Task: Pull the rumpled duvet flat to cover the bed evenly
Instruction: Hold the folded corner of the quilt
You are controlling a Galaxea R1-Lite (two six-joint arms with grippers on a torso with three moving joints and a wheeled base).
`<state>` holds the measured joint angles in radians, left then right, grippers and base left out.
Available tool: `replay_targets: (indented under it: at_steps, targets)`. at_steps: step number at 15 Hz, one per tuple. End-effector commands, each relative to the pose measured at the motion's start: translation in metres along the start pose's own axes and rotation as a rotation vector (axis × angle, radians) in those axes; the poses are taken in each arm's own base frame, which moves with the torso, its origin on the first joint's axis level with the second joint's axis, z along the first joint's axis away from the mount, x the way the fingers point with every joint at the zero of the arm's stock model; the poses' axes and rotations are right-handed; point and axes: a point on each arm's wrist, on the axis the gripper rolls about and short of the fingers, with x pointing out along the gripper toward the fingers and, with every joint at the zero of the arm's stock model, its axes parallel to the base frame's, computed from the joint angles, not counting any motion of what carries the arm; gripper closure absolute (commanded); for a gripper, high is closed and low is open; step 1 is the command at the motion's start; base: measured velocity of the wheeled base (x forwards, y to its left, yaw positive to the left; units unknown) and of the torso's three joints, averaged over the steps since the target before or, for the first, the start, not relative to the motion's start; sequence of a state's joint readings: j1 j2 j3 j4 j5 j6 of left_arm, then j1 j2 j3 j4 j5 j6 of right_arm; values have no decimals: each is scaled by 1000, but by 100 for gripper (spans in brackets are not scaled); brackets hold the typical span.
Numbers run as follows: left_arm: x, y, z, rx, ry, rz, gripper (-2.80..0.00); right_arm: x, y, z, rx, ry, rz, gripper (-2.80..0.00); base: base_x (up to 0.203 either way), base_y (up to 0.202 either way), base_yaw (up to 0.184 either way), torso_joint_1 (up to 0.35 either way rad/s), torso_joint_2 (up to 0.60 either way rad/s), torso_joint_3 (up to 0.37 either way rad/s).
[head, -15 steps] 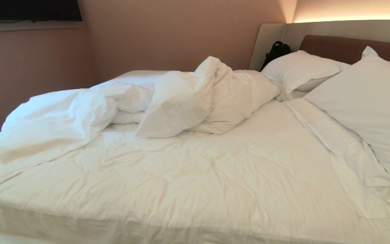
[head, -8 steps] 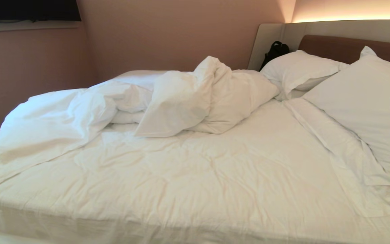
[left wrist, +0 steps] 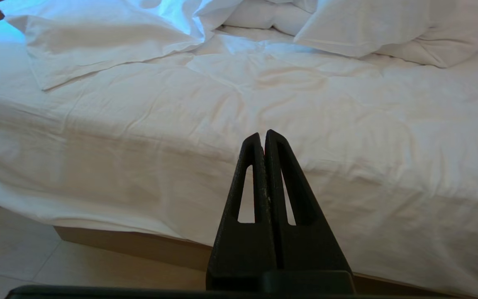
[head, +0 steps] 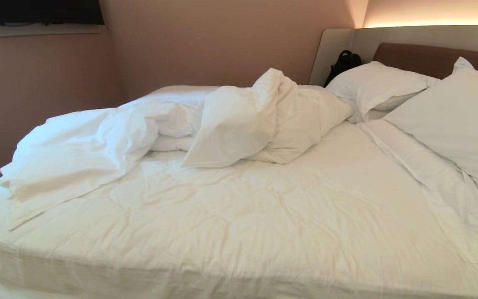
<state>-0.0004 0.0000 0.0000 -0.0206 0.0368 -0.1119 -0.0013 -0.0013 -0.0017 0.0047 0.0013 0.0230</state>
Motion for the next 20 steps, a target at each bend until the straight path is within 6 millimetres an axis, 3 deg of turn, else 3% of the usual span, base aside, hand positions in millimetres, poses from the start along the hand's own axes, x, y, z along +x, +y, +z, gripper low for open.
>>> replay_targets:
  at_steps: [1,20]
  targets:
    - [0,0,0,-3,-1,0,0,0,0,0,-2,1,2,0,0,89,2,2,4,5]
    - [0,0,0,3,-1,0,0,0,0,0,-3,1,2,0,0,0,0,0,0,0]
